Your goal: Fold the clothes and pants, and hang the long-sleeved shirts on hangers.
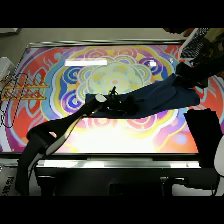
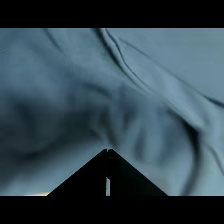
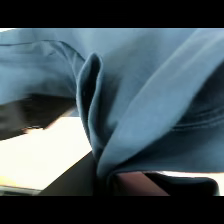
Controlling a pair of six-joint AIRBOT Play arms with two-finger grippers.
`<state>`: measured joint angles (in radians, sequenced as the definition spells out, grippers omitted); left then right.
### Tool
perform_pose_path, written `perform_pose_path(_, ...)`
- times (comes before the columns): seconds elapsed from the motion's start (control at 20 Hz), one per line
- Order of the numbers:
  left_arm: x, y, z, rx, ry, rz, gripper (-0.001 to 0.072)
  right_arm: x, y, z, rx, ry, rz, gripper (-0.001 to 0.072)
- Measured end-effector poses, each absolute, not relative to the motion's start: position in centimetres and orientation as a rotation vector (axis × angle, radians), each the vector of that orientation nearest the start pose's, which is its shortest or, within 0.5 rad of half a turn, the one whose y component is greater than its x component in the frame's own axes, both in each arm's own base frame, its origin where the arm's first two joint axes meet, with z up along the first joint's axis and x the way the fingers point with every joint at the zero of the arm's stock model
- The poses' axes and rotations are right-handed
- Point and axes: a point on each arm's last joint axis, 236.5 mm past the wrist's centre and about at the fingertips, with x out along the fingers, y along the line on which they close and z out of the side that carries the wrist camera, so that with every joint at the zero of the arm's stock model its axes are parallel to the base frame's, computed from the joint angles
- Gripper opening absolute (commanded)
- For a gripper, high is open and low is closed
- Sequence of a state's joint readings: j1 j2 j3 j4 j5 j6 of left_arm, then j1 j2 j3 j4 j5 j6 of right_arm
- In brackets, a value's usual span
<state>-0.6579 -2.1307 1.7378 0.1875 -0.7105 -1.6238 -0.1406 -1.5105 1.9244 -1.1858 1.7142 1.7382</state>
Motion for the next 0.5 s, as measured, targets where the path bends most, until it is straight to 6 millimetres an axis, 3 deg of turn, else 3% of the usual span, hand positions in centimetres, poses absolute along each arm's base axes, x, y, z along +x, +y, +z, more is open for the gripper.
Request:
perform_pose_path(0.25,40.2,-55.9,-5.9,-1.254,1.407,-0.66,0.0011,40.7,3.0,17.0,0.436,1.281,0.124,0.0033)
perform_pose_path(0.35,39.8,-56.3,-5.7,-1.278,1.431,-0.668,0.0011,41.0,2.9,17.3,0.439,1.261,0.117,0.0033)
perform_pose_path(0.5,39.5,-55.2,-4.7,-1.277,1.507,-0.724,0.0009,42.0,2.8,17.1,0.447,1.237,0.111,0.0033)
